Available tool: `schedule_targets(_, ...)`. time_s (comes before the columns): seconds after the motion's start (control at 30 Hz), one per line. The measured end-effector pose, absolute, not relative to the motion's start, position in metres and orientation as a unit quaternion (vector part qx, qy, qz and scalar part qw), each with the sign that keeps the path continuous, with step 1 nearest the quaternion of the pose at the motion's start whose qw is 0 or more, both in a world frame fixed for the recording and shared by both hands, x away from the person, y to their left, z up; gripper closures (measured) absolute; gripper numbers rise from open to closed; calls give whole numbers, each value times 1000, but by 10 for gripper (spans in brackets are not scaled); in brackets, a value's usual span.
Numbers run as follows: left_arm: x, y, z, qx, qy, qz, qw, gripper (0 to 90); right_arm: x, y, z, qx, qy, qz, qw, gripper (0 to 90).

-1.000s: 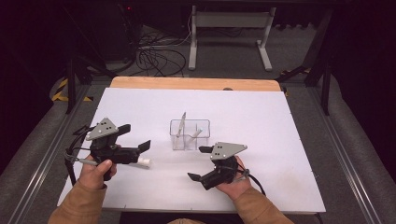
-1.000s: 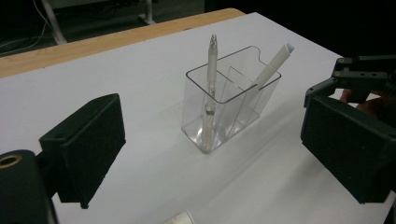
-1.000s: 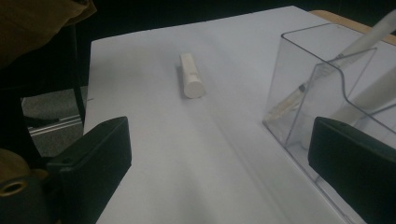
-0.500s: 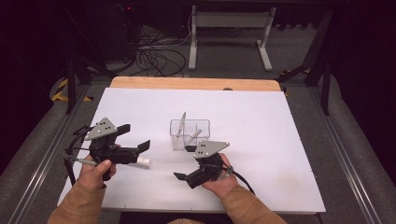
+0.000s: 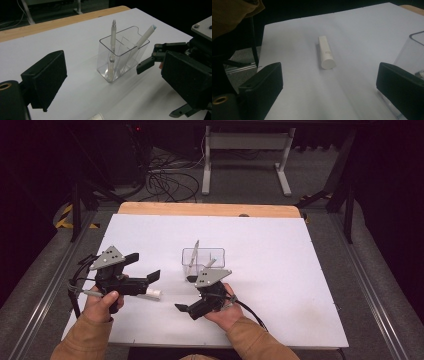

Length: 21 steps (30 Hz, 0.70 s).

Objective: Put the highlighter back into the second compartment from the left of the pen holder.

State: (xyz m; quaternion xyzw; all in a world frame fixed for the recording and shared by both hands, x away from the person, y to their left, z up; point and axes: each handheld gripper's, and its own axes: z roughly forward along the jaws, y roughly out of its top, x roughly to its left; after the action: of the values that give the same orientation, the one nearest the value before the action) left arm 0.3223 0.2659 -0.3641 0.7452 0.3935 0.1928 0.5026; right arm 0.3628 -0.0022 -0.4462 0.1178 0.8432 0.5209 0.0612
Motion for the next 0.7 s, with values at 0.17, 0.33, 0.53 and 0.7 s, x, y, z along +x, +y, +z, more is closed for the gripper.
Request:
schedule_targets(0.17, 323, 266, -364, 744, 395, 194, 503, 71, 365, 4, -450, 119, 842, 524, 56, 108)
schedule_targets(0.33, 323, 265, -364, 746, 394, 194, 501, 71, 368, 11, -453, 119, 840, 527, 53, 114)
schedule_targets(0.53, 323, 267, -364, 743, 395, 196, 503, 71, 369, 19, -457, 116, 842, 524, 55, 119)
schedule_targets(0.7, 323, 268, -363, 741, 396, 192, 506, 71, 371, 28, -461, 112, 843, 524, 58, 133)
